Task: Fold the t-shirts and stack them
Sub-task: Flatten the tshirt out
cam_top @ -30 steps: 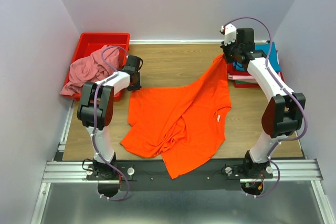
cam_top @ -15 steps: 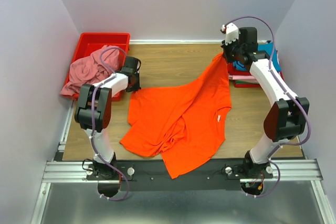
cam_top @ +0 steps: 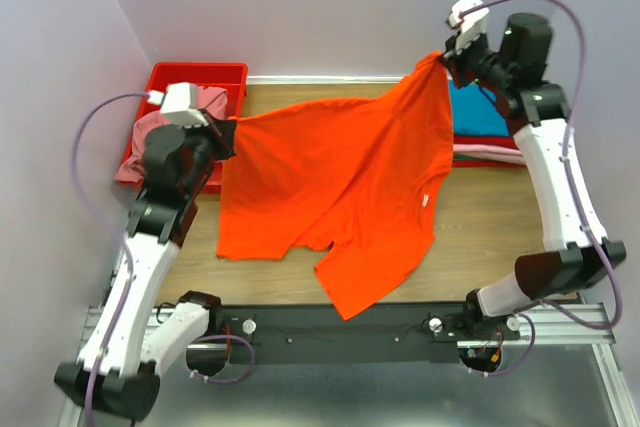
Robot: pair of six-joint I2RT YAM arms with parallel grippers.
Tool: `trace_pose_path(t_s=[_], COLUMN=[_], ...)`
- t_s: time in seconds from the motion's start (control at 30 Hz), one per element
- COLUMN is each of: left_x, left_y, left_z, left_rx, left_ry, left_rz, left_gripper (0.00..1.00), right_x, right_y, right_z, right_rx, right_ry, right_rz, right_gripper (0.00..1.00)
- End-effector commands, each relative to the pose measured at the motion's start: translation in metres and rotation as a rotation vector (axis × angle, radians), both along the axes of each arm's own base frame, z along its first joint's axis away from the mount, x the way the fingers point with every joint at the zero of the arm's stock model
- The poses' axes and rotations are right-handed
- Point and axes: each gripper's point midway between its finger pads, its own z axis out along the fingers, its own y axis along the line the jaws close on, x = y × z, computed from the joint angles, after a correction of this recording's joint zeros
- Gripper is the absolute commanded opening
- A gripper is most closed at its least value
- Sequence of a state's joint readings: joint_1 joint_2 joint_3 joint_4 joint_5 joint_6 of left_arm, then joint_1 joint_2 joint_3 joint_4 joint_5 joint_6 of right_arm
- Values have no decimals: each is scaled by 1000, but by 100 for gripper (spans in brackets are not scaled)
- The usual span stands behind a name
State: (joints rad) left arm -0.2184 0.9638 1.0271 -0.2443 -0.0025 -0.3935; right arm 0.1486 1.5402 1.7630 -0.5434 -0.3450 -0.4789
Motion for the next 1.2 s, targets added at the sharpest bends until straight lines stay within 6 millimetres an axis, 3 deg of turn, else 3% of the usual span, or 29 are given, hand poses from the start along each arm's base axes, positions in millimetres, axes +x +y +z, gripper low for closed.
trace_pose_path(t_s=[0.0, 0.13, 0.23, 0.33, 0.4, 0.5, 0.57, 0.67, 0.77, 0.9, 0.93, 0.97, 1.0, 1.07, 1.1, 1.13, 1.17], left_x=[-46, -116, -161, -199, -217, -264, -279, -292, -286, -251, -229, -220, -196, -170, -143, -144, -122], left_y=[-13, -3, 0, 2, 3, 9, 10, 9, 6, 11, 14, 17, 20, 23, 26, 30, 32], left_z=[80, 165, 208, 243, 259, 298, 309, 321, 314, 281, 261, 247, 218, 182, 140, 141, 97], left_rx=[-150, -274, -324, -353, -364, -375, -352, -322, -295, -289, -291, -282, -280, -281, -279, -282, -283], left_ry=[-220, -469, -595, -694, -740, -863, -905, -940, -925, -838, -780, -748, -678, -591, -498, -506, -409], left_rz=[-93, -134, -185, -237, -262, -299, -305, -293, -286, -222, -183, -157, -116, -73, -30, -10, 25], left_gripper=[0, 0, 0, 0, 0, 0, 0, 0, 0, 0, 0, 0, 0, 0, 0, 0, 0], right_x=[-50, -95, -136, -174, -194, -233, -252, -259, -241, -190, -176, -155, -128, -91, -57, -41, -23], right_y=[3, -1, -6, -11, -13, -20, -26, -30, -28, -17, -13, -8, 0, 10, 18, 23, 30], right_z=[114, 189, 243, 283, 300, 332, 348, 357, 350, 322, 313, 296, 279, 245, 215, 198, 177], right_rx=[37, 84, 116, 147, 166, 193, 200, 201, 202, 210, 211, 211, 224, 226, 233, 233, 230], right_ry=[-258, -425, -559, -667, -717, -820, -885, -926, -897, -788, -756, -703, -640, -539, -452, -407, -358], right_rz=[76, 76, 82, 85, 89, 82, 66, 50, 45, 61, 71, 76, 91, 116, 120, 131, 147], right_gripper=[0, 0, 0, 0, 0, 0, 0, 0, 0, 0, 0, 0, 0, 0, 0, 0, 0])
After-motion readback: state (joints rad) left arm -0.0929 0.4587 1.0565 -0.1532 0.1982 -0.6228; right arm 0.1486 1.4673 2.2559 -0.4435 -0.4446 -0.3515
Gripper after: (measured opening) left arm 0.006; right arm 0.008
